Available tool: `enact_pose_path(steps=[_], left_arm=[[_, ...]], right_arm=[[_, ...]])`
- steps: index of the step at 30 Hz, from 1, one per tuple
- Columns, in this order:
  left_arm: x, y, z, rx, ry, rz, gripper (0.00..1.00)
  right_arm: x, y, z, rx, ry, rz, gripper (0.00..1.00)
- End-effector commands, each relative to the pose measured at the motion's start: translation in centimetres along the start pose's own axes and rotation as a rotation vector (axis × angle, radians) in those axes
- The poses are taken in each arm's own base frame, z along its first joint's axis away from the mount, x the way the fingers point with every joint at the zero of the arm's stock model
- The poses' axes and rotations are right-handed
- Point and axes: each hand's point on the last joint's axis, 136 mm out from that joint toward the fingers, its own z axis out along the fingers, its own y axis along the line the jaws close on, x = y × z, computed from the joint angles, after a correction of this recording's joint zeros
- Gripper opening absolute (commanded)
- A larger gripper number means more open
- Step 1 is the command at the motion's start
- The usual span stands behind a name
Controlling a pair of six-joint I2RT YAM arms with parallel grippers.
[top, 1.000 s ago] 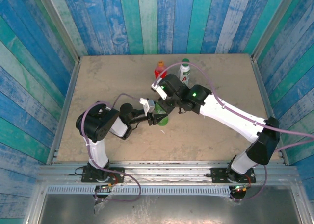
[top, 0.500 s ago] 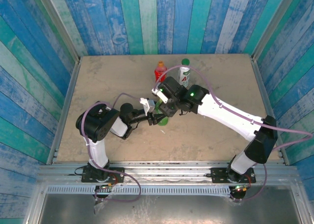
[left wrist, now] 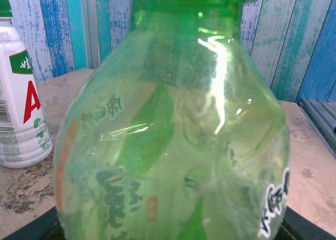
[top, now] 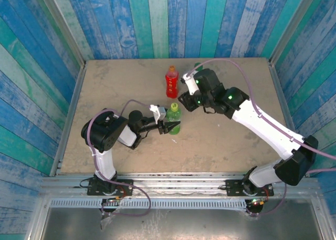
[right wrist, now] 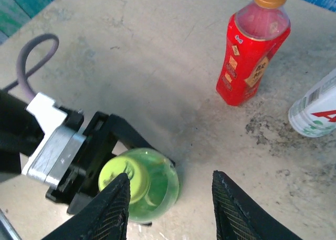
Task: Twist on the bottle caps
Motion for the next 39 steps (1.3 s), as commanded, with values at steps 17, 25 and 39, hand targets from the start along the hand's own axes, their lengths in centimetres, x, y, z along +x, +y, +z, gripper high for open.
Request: enact_pose_path(steps=[17,25,39], left_arm=[[0.3,-0.2,0.2,0.018,0.013,-0.018,0.65],[0.2,-0.1,0.2,0.014,0.012,-0.022,0.65],[0.2,0.1,0.3,0.01,0.013,-0.031,0.64]], right_arm=[[3.0,1.7,3.5,-0.178,0.148,0.069,0.26],[5.3,1.9,3.5,-0.217,0.199,0.115,0.2],[6.2,4.1,1.1,-0.346,0.174,0.202,0.17]])
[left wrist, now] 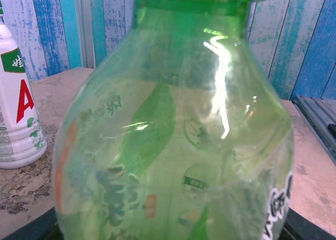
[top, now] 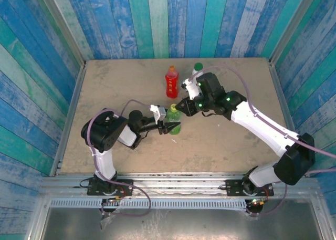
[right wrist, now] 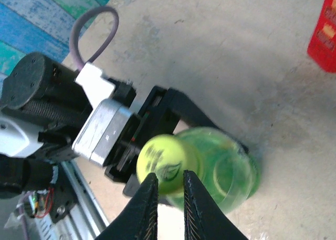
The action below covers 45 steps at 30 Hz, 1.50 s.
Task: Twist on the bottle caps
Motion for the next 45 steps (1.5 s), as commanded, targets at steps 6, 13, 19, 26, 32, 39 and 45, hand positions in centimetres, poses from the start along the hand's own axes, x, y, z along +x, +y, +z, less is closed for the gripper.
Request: enact_pose_path(steps=[6,13,19,26,32,39,45], left_arm=[[0.1,0.2,0.3,-0.003,0.007,-0.021,0.64],[0.2,0.2,0.2,-0.002,0.005,-0.021,0.63],[0.2,0.1,0.1,-0.002,0.006,-0.022,0.62],[0.1,0.1,0.1,-0.003,0.004,-0.022,0.61],[0.2,0.1,0.2,-0.002,0.006,-0.026,0.61],[0.1,0.2,0.1,-0.005,0.004,-0.027,0.6],[0.1,0.1,0.1,-0.004,0.003,-0.032,0.59]], right_arm=[[0.7,0.4,-1.6,0.023,-0.007,0.009,0.21],[-2.5,-0.7,-0.8,0.033,-0.059,0.002,0.29],[-2.7,-0.6,0.6,-0.016,-0.001,0.005,0.23],[0.4,0.2,0.0,-0.077,0.053,0.04,0.17],[1.8,1.8,-1.3,-0.137,0.056,0.039,0.14],[-2.0,-0.9,-1.9,-0.013,-0.069,0.03,0.24],[-3.0,-0.9,0.5,-0.068,0.002,0.024,0.25]])
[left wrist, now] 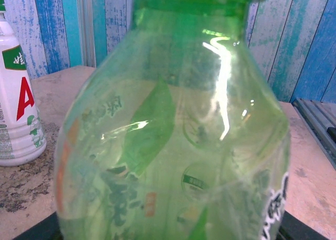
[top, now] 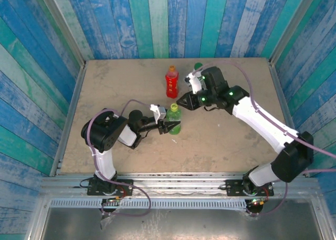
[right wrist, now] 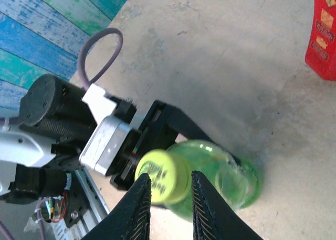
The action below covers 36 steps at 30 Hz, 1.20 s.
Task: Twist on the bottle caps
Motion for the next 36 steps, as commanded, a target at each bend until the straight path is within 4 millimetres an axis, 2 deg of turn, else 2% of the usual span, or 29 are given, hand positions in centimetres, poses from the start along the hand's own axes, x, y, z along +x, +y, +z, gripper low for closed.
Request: enact_pose_path(steps=[1,4,9,12,15,19,22,25,29,36], left_arm=[[0.1,0.1,0.0,-0.002,0.001,-0.016,0.59],[0.0,0.1,0.0,-0.002,0.0,-0.018,0.59],[0.1,0.3,0.1,-0.002,0.003,-0.023,0.6],[0.0,0.3,0.1,-0.001,0.002,-0.024,0.6],[0.0,0.3,0.0,-0.003,0.004,-0.026,0.6],[0.1,0.2,-0.1,-0.005,0.01,-0.025,0.6],[0.2,0.2,-0.1,-0.005,0.014,-0.023,0.6],[0.1,0.2,0.0,-0.002,0.014,-0.025,0.6],[0.0,0.1,-0.1,-0.002,0.017,-0.031,0.6],[-0.6,0.1,0.0,0.004,-0.002,-0.037,0.6]], right_arm=[[-0.3,0.4,1.1,-0.043,0.042,-0.01,0.25],[0.8,1.2,1.2,-0.092,0.071,-0.015,0.21],[4.6,2.1,0.8,-0.114,0.111,-0.007,0.16],[5.6,2.6,0.1,-0.124,0.107,-0.002,0.16],[5.0,3.0,-0.6,-0.118,0.082,-0.022,0.16],[2.8,2.1,-1.1,-0.058,0.022,-0.041,0.21],[0.8,0.6,-0.7,-0.024,-0.012,-0.019,0.25],[-0.1,0.7,0.4,-0.057,0.006,-0.026,0.25],[0.8,1.0,1.6,-0.106,0.072,-0.013,0.21],[4.5,2.2,0.5,-0.154,0.098,0.016,0.1]])
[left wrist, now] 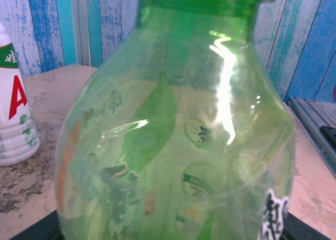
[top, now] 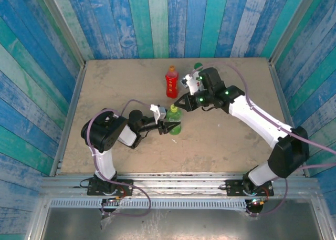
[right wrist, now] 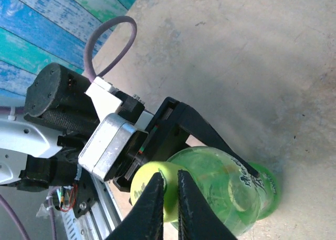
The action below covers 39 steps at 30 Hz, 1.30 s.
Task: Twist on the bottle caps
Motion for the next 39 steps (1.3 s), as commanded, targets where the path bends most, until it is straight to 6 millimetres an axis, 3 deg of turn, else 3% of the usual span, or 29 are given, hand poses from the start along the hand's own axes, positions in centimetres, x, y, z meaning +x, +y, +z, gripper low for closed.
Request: enact_pose_path(steps=[1,4,10,14,19,23,27,39], left_arm=[[-0.7,0.4,0.0,-0.017,-0.008,-0.029,0.6],[-0.7,0.4,0.0,-0.017,-0.009,-0.028,0.6],[-1.2,0.1,-0.1,-0.01,-0.014,-0.024,0.6],[-2.4,-0.7,-0.3,0.013,-0.016,-0.022,0.6],[-3.9,-2.4,-0.2,0.07,0.009,0.03,0.6],[-4.9,-4.2,-0.1,0.132,0.04,0.085,0.59],[-5.6,-6.1,-0.3,0.191,0.057,0.125,0.59],[-6.7,-7.8,-0.6,0.232,0.045,0.161,0.59]], right_arm=[[3.5,2.0,-0.2,-0.076,0.075,0.032,0.1],[4.3,2.6,-0.2,-0.085,0.083,0.021,0.11],[2.4,2.8,-2.1,-0.018,-0.008,-0.105,0.25],[1.9,4.3,-4.3,-0.019,-0.061,-0.326,0.47],[2.9,7.5,-6.9,-0.112,-0.127,-0.684,0.6],[2.8,8.2,-7.7,-0.107,-0.198,-0.874,0.61],[2.7,8.9,-7.7,-0.153,-0.154,-0.968,0.62],[2.0,9.4,-5.3,-0.28,-0.104,-0.913,0.52]])
